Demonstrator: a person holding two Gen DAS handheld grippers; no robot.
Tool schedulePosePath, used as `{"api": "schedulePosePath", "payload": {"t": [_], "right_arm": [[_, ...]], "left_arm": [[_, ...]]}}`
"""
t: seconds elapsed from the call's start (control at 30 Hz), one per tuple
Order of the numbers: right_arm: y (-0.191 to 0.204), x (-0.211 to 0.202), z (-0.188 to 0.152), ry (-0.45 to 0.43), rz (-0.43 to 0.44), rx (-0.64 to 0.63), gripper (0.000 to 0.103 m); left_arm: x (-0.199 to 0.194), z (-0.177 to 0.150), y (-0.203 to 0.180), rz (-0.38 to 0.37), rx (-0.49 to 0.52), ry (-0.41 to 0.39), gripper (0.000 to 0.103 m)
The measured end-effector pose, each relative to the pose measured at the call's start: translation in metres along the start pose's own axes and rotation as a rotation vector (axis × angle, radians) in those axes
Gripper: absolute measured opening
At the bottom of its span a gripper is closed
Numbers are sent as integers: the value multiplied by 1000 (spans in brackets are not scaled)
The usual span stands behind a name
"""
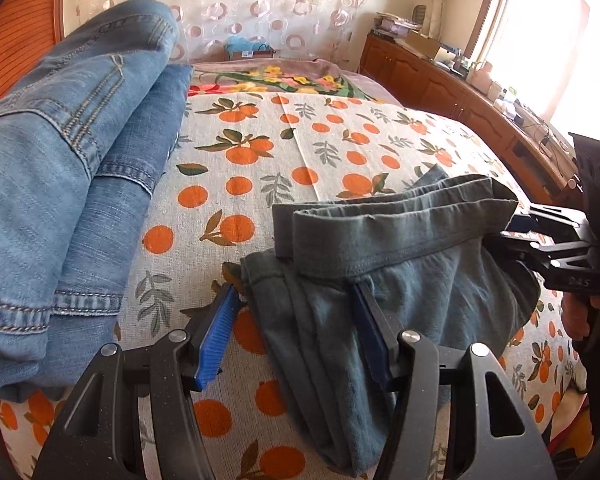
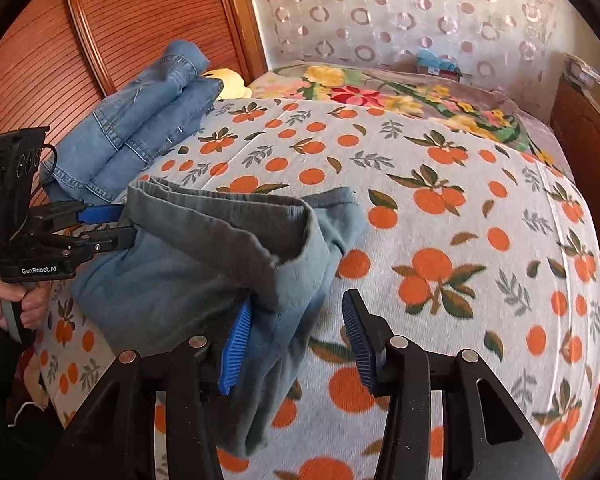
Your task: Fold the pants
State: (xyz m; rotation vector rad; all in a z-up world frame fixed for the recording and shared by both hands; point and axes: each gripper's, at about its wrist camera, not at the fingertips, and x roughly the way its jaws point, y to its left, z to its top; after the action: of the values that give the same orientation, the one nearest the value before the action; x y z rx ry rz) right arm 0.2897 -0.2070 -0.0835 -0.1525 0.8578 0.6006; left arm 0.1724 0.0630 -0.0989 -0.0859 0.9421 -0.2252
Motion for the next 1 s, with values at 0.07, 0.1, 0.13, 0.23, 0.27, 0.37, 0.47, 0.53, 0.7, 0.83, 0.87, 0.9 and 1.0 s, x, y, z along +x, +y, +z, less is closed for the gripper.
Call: {"api": "schedulePosePath", "payload": {"t": [0.07,0.1,0.13,0.23,0.27,0.37,0.47,0.53,0.7,0.83,0.87,0.9,1.0], "right_arm": [[-1,7,6,13,6,-5,48],[-2,10,8,17,9,-7,48],[-3,13,11,20,12,-9,49],[-8,18,17,26,16,-2,54],[-10,19,18,26,24,6,55],[-16,21,18,19,45,30,57],[-18,22,17,10,44,29,57],[-19,24,18,6,44,36,57],[-13,26,17,-6,27,23,57],[-9,27,14,-19,29,12,53],[-8,26,12,-20,38,10,47],[-7,26,11,-20,47,12,42],[-6,28,10,-17,64,23,33]], "left_arm": [[-1,0,0,-2,4,-2,59],[0,0,1,-3,4,-3,59],[-1,0,1,-4,4,-4,59],[-1,0,3,-11,2,-10,59],[-1,1,3,-17,0,-13,57],[-1,1,3,-33,1,-14,51],[0,1,0,-25,19,-16,48],[1,1,-3,-11,32,-18,47],[2,2,-5,-15,40,-24,37],[2,0,-6,-23,44,-30,31],[2,0,-6,-25,41,-31,29],[2,0,-5,-30,39,-31,28],[0,-2,-5,-39,38,-30,23]]}}
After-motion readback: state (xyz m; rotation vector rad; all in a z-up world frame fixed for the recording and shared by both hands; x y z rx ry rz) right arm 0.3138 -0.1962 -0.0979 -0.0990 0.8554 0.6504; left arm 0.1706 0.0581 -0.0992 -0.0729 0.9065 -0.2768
